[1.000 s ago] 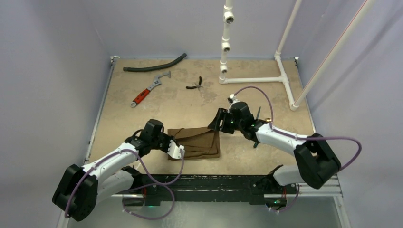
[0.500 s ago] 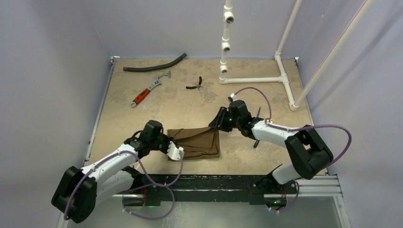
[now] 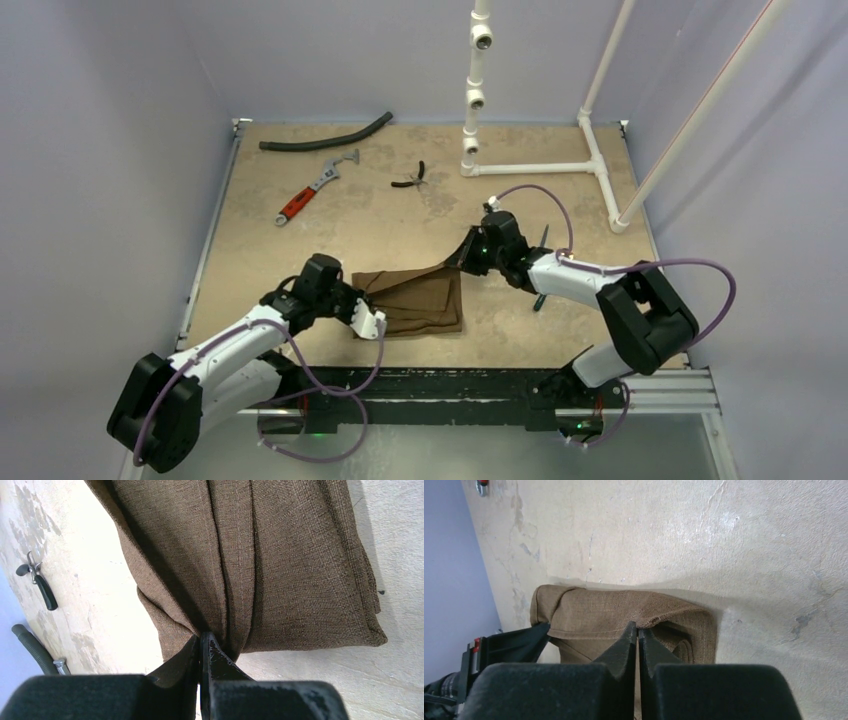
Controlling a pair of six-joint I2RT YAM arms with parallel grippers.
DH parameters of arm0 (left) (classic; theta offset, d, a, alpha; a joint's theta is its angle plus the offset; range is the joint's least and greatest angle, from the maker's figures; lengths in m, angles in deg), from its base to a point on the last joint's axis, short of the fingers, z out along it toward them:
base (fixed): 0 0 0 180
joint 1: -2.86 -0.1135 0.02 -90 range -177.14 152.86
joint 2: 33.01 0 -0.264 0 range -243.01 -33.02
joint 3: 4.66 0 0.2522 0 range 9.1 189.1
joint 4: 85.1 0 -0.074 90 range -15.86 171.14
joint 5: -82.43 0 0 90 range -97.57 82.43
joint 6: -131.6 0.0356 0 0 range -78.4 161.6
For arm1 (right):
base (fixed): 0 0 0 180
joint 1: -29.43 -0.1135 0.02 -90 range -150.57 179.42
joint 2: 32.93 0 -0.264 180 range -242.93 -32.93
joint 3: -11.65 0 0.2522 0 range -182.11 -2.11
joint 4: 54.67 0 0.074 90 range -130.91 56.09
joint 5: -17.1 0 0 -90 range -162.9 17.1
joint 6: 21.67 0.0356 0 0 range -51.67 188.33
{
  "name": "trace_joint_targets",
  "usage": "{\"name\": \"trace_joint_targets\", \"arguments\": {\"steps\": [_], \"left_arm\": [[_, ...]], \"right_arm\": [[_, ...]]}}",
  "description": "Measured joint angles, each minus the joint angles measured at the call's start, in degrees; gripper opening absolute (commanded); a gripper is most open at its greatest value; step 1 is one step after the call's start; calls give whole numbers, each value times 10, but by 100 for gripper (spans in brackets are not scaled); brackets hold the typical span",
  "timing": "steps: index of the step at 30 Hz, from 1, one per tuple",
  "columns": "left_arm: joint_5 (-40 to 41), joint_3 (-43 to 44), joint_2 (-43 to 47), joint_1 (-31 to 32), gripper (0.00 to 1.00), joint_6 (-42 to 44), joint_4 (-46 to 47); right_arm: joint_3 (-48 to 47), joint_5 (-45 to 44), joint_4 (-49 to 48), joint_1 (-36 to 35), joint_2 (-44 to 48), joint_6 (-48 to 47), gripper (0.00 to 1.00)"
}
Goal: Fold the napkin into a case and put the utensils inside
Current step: Smooth out the 2/3-rectangle-folded napkin at the center of the board.
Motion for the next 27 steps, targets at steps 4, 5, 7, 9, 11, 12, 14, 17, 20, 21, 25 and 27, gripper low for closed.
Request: {"name": "trace_joint_targets", "arguments": {"steps": [4, 5, 7, 9, 11, 12, 14, 17, 20, 21, 25, 27], "left_arm": [[-3, -2, 1, 0, 0, 3, 0], [-3, -2, 1, 1, 0, 3, 2], [-3, -2, 2, 1, 0, 3, 5], [-5, -2, 2, 2, 0, 3, 11], [-4, -2, 2, 3, 0, 3, 14], [-4, -2, 2, 3, 0, 3, 13], [-2, -3, 2, 3, 0, 2, 10], [-2, -3, 2, 3, 0, 2, 6], [-2, -5, 3, 3, 0, 3, 3], [-1, -5, 3, 3, 0, 3, 3], [0, -7, 4, 3, 0, 3, 3], [0, -8, 4, 3, 0, 3, 2]], "right_arm": [[2, -10, 0, -1, 16, -2, 0], [5, -14, 1, -3, 31, -2, 0], [17, -15, 1, -6, 70, -2, 0], [28, -15, 3, -11, 107, -2, 0], [39, -18, 5, -21, 136, -2, 0], [45, -19, 5, -29, 145, -2, 0], [61, -28, 8, -45, 157, -2, 0], [82, -30, 28, -60, 153, -6, 0], [92, -31, 42, -65, 144, -18, 0], [94, -31, 44, -68, 140, -22, 0], [111, -30, 52, -98, 132, -37, 0], [118, -30, 57, -112, 137, -42, 0]]}}
